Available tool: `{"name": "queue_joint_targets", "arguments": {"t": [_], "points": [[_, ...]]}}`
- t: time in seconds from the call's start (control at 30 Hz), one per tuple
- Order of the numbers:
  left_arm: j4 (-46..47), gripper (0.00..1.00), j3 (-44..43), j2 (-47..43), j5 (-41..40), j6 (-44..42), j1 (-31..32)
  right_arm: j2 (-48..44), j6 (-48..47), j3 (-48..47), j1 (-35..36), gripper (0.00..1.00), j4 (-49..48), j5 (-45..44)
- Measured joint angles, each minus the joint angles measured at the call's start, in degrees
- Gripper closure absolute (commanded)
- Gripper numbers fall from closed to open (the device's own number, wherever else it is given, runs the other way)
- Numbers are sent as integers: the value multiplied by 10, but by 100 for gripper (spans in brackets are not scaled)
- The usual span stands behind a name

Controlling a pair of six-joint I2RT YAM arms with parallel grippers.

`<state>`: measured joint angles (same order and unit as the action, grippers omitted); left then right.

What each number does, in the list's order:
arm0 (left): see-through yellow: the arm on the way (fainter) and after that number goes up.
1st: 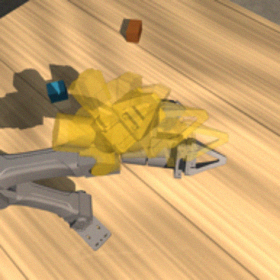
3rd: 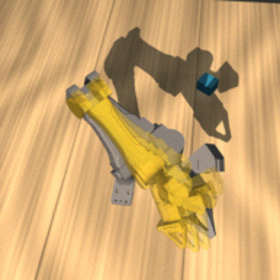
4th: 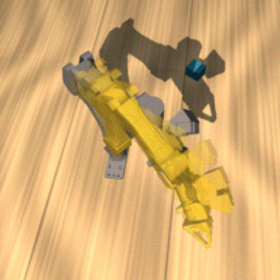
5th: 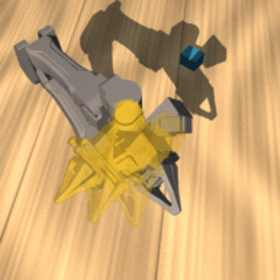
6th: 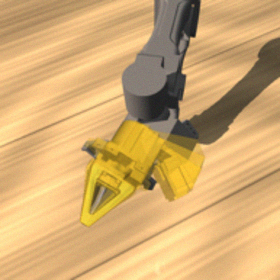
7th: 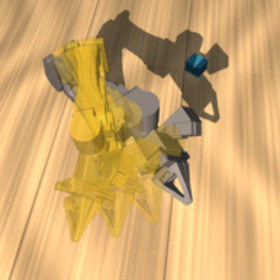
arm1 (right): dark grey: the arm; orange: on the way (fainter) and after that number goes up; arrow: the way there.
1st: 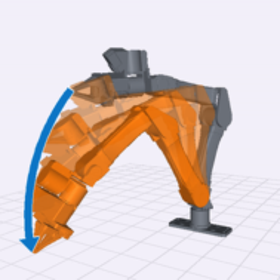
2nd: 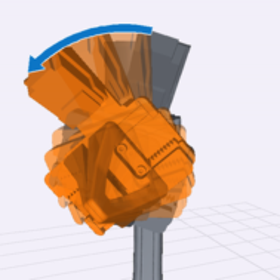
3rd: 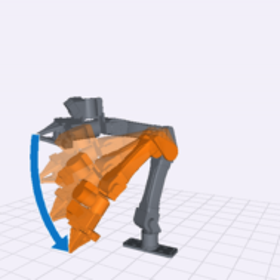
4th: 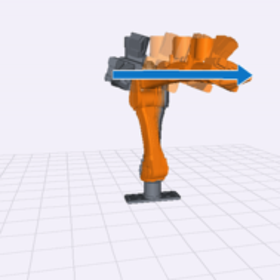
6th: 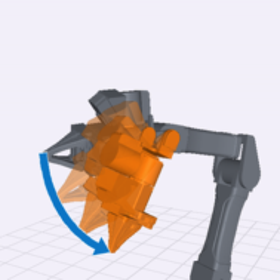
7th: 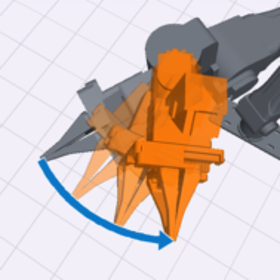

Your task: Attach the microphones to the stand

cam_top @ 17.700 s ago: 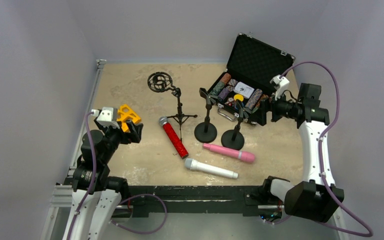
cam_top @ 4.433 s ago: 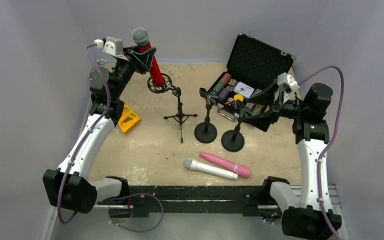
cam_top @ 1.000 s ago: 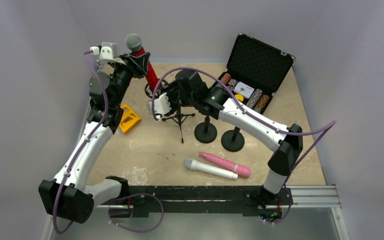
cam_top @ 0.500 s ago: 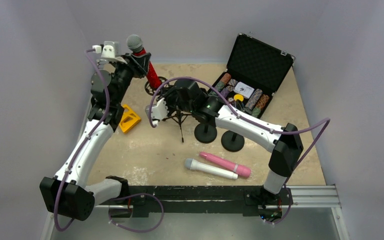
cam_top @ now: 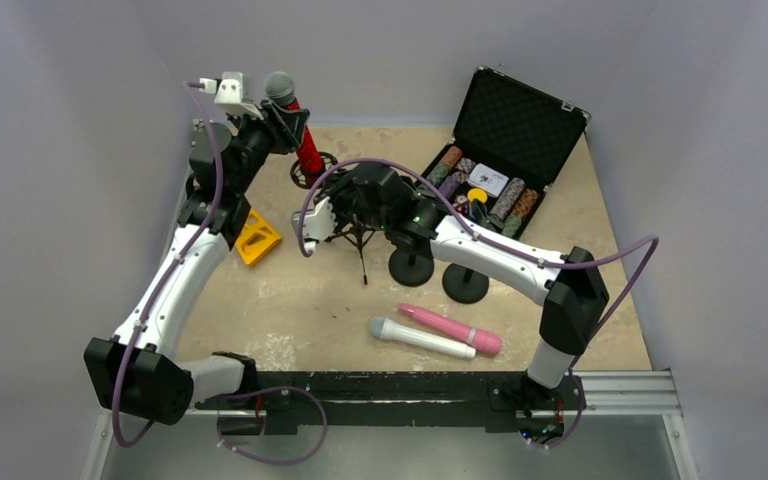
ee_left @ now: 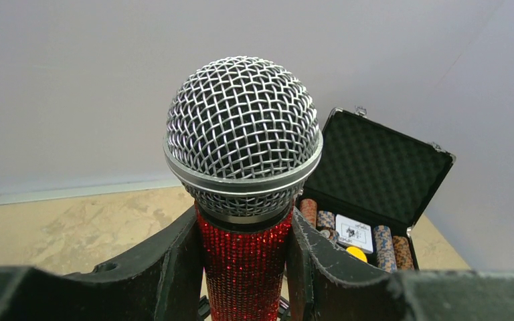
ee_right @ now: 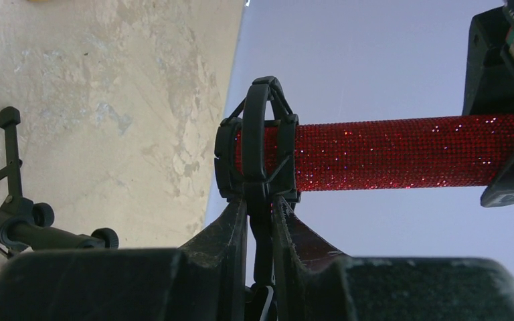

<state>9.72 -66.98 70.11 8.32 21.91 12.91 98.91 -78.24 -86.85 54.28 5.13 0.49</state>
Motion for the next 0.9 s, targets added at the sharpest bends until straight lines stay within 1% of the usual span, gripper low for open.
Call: {"name": "queue_joint_targets", "arguments": {"t": [0.13,0.27,0.33,0.47,0.8,0.83,0.87,0.9], "points": [[-28,100,-23,21,16,-2,-1,-2,2,9,0,100,-13,-1],[-43,100,-27,31,33,-5,-2,-4,4,13,1,100,-21,-4],[-66,100,-25,37,42,-5,-2,-4,7,13,1,100,-22,-6],[-80,100,-1,45,58,-1,-1,-4,14,13,1,100,-25,-8],[-63,100,56,33,79,2,-1,-4,24,20,1,100,-39,-10],[-63,100,58,31,79,2,-1,-4,24,20,1,99,-38,-10],[-63,97,58,30,78,2,0,-4,25,20,1,90,-37,-10],[-64,91,58,28,78,2,0,-5,26,20,1,83,-36,-10]]}}
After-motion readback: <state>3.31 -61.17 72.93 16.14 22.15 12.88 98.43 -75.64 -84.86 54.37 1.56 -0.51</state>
